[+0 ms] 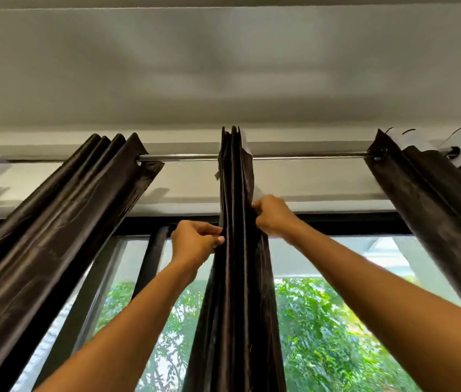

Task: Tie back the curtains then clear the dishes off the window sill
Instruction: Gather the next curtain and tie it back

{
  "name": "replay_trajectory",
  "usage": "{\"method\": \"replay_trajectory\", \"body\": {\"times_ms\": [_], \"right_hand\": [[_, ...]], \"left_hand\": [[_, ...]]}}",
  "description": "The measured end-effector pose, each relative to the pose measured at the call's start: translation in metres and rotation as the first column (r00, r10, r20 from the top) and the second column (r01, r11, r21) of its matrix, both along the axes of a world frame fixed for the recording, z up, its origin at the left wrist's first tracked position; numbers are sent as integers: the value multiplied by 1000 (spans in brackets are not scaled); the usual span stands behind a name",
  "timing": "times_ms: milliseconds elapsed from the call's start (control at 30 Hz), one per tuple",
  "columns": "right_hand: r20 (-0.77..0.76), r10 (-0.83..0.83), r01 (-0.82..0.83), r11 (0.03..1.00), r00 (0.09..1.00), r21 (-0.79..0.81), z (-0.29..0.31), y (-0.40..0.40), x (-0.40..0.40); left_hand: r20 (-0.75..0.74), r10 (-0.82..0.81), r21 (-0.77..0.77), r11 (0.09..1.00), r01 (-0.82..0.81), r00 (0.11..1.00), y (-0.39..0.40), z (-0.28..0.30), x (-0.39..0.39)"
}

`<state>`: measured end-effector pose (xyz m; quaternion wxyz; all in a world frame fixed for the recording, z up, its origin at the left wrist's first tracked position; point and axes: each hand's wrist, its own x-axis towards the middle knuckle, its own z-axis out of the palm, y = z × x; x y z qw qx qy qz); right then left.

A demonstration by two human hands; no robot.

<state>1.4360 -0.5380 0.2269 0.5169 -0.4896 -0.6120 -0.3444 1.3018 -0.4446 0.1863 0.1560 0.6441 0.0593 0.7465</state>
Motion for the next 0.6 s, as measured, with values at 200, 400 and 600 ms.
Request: {"method": "replay_trajectory", "body": {"times_ms": [200,400,600], "right_hand": [[-152,177,-184,982,972,-34,-79,-16,28],[-160,156,-167,984,975,-57,-198,17,18],[-270,152,-167,985,951,-36,-271,31,10]], "left_hand": [[62,318,-14,948,-317,946,-16,-45,22],[48,355,15,934,-356,934,-8,-168,14],[40,244,41,969,-245,969,12,-248,-3]]}}
